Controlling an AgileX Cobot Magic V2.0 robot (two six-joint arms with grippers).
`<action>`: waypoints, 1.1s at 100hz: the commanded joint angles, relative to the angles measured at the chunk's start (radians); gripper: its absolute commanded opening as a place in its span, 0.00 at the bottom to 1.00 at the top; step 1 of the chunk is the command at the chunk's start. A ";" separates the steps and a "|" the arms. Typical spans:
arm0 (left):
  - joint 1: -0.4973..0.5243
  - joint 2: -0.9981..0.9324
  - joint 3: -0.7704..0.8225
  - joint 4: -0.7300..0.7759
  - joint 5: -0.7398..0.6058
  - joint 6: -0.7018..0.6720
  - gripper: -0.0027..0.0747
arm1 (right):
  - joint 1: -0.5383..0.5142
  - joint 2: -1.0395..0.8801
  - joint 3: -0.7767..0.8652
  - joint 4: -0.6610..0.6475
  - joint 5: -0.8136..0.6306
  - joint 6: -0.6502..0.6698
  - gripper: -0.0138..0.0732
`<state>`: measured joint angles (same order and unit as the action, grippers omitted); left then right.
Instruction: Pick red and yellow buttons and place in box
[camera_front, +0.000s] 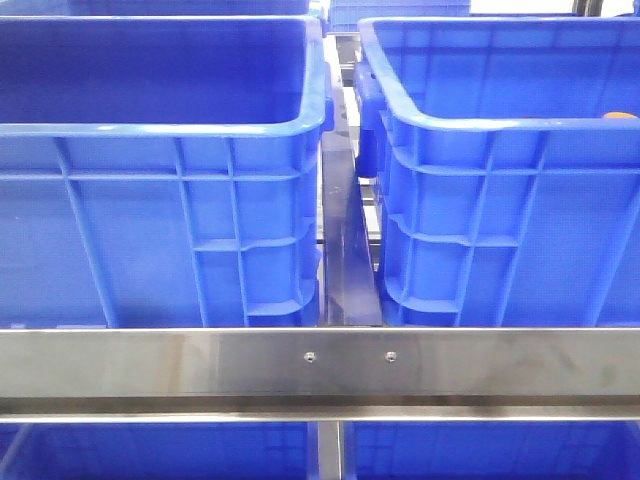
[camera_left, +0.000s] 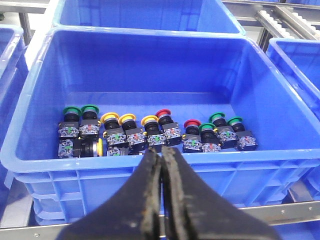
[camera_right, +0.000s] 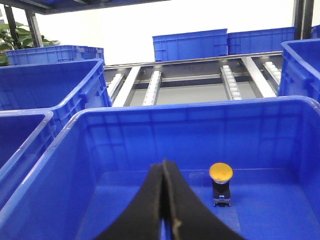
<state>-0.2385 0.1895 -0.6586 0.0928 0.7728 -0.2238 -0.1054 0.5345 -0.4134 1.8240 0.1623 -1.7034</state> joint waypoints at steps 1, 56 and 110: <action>0.002 0.012 -0.024 0.005 -0.074 -0.009 0.01 | -0.005 -0.002 -0.026 0.029 0.033 -0.013 0.03; 0.133 -0.073 0.277 0.062 -0.559 0.081 0.01 | -0.005 -0.002 -0.026 0.029 0.033 -0.013 0.03; 0.234 -0.227 0.624 0.039 -0.773 0.081 0.01 | -0.005 -0.003 -0.026 0.029 0.033 -0.013 0.03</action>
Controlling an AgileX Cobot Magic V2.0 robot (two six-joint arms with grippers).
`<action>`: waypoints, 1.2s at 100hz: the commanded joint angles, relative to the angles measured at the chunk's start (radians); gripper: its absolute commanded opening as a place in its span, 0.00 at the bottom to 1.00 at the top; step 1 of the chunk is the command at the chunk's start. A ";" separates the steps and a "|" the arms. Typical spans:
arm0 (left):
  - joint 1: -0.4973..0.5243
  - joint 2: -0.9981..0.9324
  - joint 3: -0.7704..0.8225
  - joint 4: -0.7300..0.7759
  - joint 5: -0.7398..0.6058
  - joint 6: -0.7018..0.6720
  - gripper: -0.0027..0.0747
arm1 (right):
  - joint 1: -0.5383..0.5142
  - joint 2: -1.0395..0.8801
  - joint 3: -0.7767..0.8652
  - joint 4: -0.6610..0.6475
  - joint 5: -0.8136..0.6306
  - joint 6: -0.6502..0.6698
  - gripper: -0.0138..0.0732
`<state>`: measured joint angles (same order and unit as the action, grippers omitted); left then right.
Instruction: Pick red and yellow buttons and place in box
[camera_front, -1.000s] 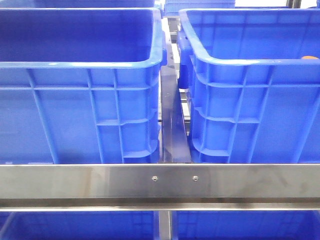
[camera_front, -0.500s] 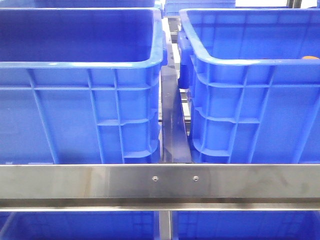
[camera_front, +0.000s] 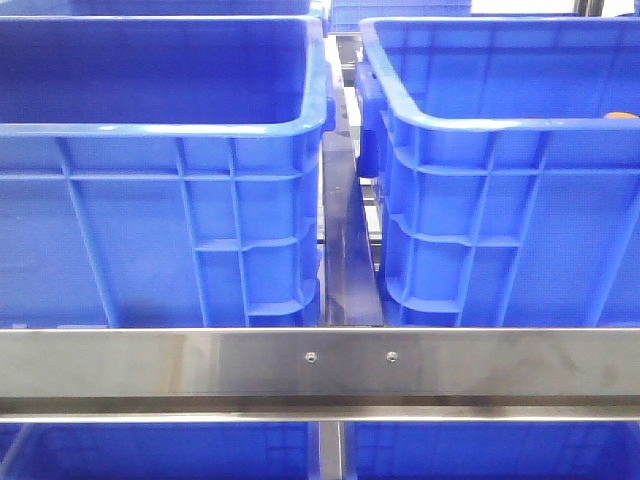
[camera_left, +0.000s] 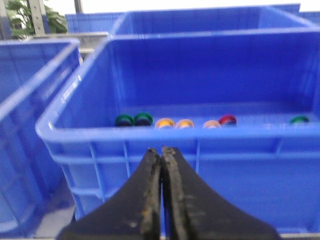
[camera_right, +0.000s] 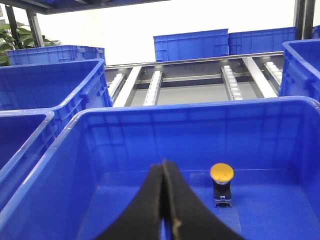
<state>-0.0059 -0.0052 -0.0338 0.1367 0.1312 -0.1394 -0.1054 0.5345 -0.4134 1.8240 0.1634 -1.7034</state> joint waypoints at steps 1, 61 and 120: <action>0.001 -0.033 0.002 -0.005 -0.131 -0.003 0.01 | -0.005 -0.003 -0.026 0.029 0.032 -0.013 0.03; 0.001 -0.033 0.078 -0.005 -0.247 -0.003 0.01 | -0.005 -0.003 -0.026 0.029 0.032 -0.013 0.03; 0.001 -0.033 0.078 -0.005 -0.247 -0.003 0.01 | -0.005 -0.003 -0.026 0.029 0.032 -0.013 0.03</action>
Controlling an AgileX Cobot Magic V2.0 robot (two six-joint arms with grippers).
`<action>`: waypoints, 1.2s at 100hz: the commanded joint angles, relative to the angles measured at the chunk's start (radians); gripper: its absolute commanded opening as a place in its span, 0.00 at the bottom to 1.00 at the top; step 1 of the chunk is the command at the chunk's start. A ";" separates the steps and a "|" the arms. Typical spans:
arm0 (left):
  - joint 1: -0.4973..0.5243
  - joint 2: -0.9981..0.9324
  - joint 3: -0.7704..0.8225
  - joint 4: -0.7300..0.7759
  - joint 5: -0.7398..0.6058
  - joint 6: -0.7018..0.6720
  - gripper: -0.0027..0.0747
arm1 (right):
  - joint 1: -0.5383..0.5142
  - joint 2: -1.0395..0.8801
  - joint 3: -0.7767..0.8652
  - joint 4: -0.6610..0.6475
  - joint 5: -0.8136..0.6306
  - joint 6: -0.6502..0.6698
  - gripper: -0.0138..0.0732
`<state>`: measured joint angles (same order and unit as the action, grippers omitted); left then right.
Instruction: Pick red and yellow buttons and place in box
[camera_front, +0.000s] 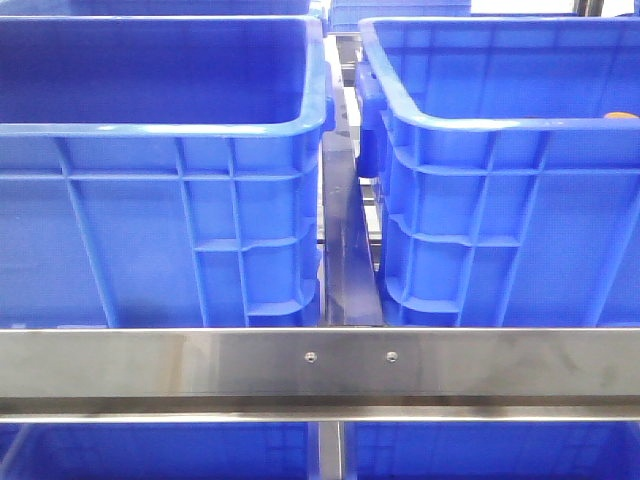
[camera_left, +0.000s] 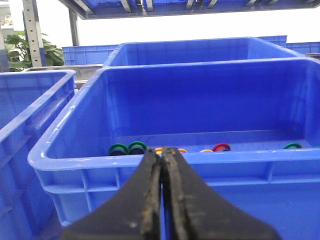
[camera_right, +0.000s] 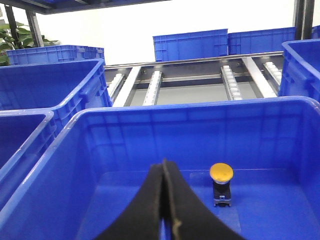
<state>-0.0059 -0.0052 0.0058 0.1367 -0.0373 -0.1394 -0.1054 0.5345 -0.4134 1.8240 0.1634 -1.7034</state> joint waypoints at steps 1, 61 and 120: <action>0.001 -0.033 0.039 -0.005 -0.079 -0.003 0.01 | -0.005 -0.003 -0.026 0.029 0.032 -0.013 0.03; 0.001 -0.033 0.039 -0.005 -0.079 -0.003 0.01 | -0.005 -0.002 -0.026 0.029 0.062 -0.013 0.03; 0.001 -0.033 0.039 -0.005 -0.079 -0.003 0.01 | -0.004 -0.156 -0.026 -0.923 0.088 0.877 0.03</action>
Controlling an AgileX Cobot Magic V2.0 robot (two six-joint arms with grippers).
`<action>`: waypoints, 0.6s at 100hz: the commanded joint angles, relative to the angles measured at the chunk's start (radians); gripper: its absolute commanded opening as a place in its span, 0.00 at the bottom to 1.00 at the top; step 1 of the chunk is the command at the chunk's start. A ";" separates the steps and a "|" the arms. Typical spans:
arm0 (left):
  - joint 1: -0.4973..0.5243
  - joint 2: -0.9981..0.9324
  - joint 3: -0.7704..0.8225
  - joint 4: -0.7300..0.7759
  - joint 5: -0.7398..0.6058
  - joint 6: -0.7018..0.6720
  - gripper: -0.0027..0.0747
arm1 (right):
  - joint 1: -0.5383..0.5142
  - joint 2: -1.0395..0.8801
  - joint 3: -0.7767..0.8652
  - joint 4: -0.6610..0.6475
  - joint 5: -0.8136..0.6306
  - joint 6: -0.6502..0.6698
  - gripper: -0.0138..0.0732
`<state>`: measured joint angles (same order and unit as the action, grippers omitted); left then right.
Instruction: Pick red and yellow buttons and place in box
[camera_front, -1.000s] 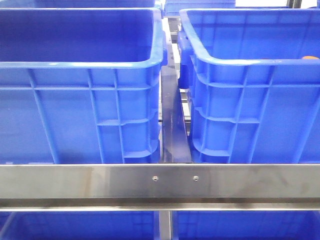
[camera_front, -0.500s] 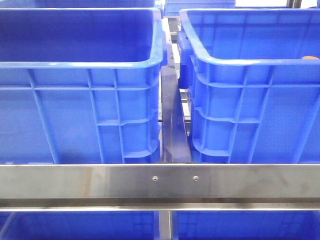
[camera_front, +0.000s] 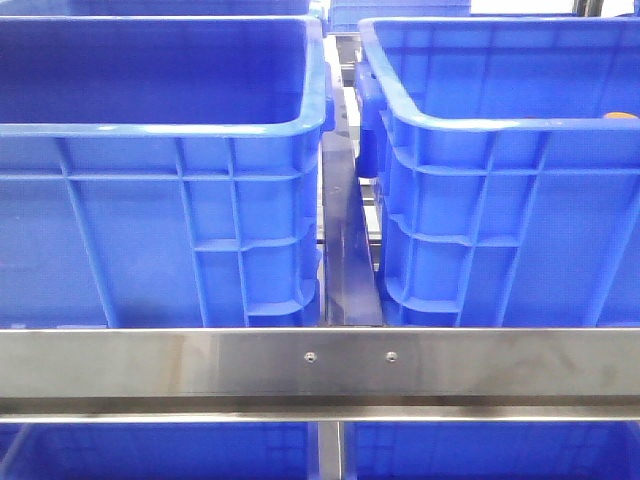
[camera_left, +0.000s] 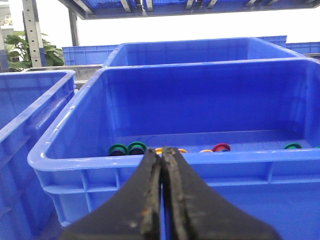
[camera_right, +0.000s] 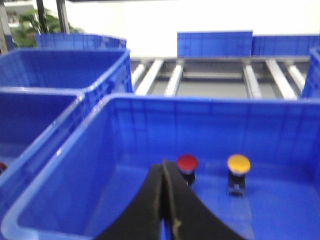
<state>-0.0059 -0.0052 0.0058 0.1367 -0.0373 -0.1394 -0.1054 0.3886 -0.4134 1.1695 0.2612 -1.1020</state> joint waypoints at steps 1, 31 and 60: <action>0.001 -0.033 0.039 -0.005 -0.079 -0.003 0.01 | -0.004 -0.012 -0.026 -0.312 -0.010 0.297 0.03; 0.001 -0.033 0.039 -0.005 -0.079 -0.003 0.01 | 0.000 -0.117 -0.026 -1.001 -0.011 1.052 0.03; 0.001 -0.033 0.039 -0.005 -0.079 -0.003 0.01 | 0.032 -0.267 0.103 -1.109 -0.133 1.138 0.03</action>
<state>-0.0059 -0.0052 0.0058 0.1367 -0.0373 -0.1394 -0.0827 0.1537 -0.3384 0.0819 0.2543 0.0223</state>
